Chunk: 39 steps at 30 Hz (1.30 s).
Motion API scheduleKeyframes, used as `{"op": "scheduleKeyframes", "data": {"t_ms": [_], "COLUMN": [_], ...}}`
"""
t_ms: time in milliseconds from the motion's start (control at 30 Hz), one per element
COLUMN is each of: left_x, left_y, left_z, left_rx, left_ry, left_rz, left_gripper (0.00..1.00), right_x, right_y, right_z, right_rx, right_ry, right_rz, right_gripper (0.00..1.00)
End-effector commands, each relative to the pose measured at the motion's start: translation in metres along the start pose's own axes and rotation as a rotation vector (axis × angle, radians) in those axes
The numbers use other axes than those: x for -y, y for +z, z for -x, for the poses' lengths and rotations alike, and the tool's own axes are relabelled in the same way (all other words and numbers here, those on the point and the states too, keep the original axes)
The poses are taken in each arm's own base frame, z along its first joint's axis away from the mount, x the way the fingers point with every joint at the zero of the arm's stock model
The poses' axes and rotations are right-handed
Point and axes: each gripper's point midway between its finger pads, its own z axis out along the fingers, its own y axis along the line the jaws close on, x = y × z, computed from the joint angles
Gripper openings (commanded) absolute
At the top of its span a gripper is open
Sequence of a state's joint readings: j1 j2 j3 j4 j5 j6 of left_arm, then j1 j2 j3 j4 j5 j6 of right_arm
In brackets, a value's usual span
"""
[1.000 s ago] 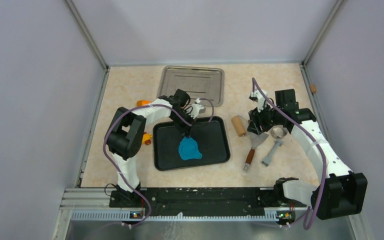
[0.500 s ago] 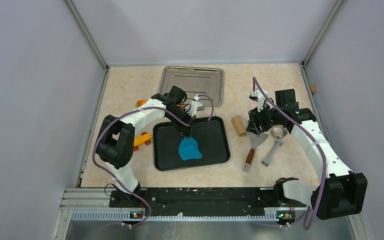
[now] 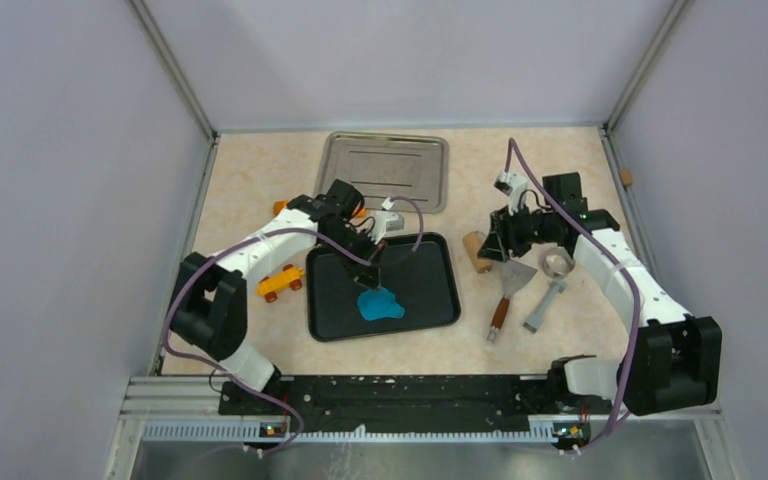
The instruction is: Roll out the dumpling wrappers from the dough
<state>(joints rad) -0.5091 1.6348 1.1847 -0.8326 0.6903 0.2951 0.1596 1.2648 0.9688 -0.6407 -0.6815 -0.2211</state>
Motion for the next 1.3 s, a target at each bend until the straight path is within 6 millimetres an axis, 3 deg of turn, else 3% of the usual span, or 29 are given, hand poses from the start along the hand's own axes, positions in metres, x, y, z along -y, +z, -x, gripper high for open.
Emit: {"op": "scheduleKeyframes", "data": {"t_ms": [0,167,467,567,967,1100,1267], "left_x": [0.049,0.044,-0.013,-0.032,-0.062,-0.100,-0.117], "left_y": [-0.023,-0.044,-0.121,-0.135,-0.121,-0.116,-0.106], "left_z": [-0.004,-0.010,0.025,0.027,0.019,-0.004,-0.016], "left_rx": [0.047,0.056,0.299,0.330,0.300,0.216,0.176], "left_ry": [0.068,0.112,-0.012,-0.041,-0.112,-0.213,-0.281], "left_rz": [-0.128,-0.040,0.134,0.198,0.231,0.396,0.441], "left_gripper": [0.00,0.00,0.00,0.00,0.00,0.17,0.44], "right_x": [-0.005,-0.005,-0.003,-0.003,-0.001,-0.003,-0.003], "right_y": [-0.003,-0.005,-0.005,-0.004,-0.005,-0.006,-0.006], "right_z": [0.026,0.024,0.019,0.018,0.018,0.013,0.010], "right_rx": [0.074,0.073,0.067,0.065,0.065,0.061,0.055], "right_ry": [-0.033,-0.032,-0.037,-0.035,-0.043,-0.042,-0.042], "right_rz": [0.018,0.010,-0.008,-0.007,-0.016,-0.016,-0.019], "right_gripper": [0.49,0.49,0.49,0.49,0.49,0.49,0.49]}}
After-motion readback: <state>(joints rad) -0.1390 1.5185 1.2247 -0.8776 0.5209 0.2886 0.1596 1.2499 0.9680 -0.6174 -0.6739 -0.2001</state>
